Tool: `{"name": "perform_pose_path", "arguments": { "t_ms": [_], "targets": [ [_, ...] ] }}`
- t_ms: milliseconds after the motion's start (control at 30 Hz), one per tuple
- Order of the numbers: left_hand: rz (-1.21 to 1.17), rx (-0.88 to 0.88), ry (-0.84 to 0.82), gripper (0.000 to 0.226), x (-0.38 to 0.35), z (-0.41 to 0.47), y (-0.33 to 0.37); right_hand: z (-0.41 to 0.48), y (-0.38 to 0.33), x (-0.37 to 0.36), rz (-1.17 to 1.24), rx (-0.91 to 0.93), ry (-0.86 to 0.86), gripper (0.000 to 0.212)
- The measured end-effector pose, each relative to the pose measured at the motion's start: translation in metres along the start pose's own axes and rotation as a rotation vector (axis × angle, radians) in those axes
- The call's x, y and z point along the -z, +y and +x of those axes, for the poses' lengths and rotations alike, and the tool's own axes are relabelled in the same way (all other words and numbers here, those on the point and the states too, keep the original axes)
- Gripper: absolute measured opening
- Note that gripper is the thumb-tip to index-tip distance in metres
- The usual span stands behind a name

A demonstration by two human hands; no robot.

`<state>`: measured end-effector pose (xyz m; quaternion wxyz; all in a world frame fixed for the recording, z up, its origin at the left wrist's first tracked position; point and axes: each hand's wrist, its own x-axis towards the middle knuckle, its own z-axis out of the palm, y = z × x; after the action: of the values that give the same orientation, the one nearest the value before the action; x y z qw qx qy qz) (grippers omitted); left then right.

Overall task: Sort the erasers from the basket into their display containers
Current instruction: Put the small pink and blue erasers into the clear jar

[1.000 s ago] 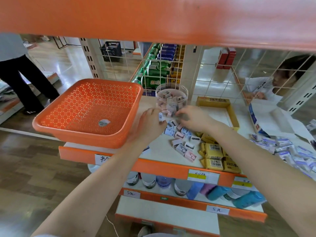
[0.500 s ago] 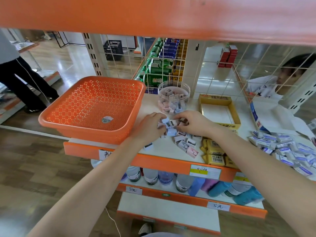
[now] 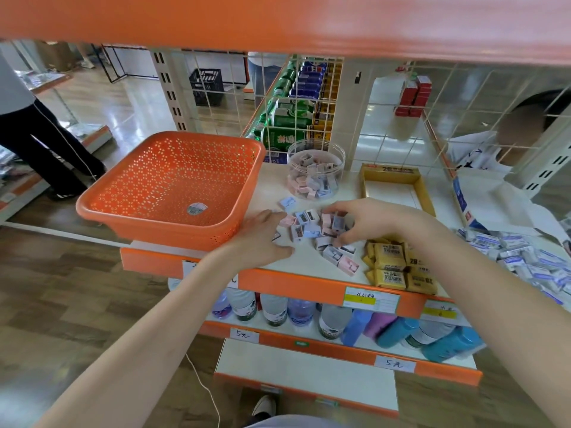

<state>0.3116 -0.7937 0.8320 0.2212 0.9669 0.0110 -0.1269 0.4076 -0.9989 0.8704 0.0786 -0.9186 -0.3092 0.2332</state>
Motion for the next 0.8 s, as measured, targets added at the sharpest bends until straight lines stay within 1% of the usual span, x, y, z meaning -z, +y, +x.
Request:
{"name": "perform_pose_path", "arguments": {
  "t_ms": [100,167,267,367,433,500,633,700,800],
  "targets": [
    [0.013,0.002,-0.101,0.087,0.003,-0.006,-0.001,-0.003,-0.002,-0.004,-0.049,0.035,-0.085,0.096],
    [0.004,0.001,-0.1,0.086,0.004,-0.008,-0.002,-0.005,-0.004,-0.006,-0.086,0.051,-0.077,0.098],
    [-0.022,0.028,-0.023,0.077,0.002,-0.006,-0.005,-0.004,-0.008,-0.01,-0.071,0.08,0.001,0.088],
    [-0.125,0.053,0.071,0.071,-0.003,-0.003,-0.006,-0.001,-0.012,-0.016,-0.019,0.084,0.083,0.08],
    [-0.188,0.021,0.124,0.065,-0.008,-0.004,-0.001,0.001,-0.017,-0.021,0.017,0.106,0.141,0.077],
    [-0.173,-0.023,0.169,0.062,-0.014,-0.005,0.002,0.0,-0.021,-0.023,0.077,0.14,0.188,0.074],
    [-0.173,-0.06,0.213,0.059,-0.016,-0.01,0.003,-0.004,-0.011,-0.012,0.22,0.118,0.233,0.057],
    [-0.191,-0.079,0.233,0.052,-0.013,-0.015,0.002,-0.008,-0.001,-0.001,0.217,0.078,0.259,0.049],
    [-0.214,-0.101,0.274,0.045,-0.009,-0.022,0.004,-0.013,0.012,0.011,0.106,0.004,0.238,0.053]
  ]
}}
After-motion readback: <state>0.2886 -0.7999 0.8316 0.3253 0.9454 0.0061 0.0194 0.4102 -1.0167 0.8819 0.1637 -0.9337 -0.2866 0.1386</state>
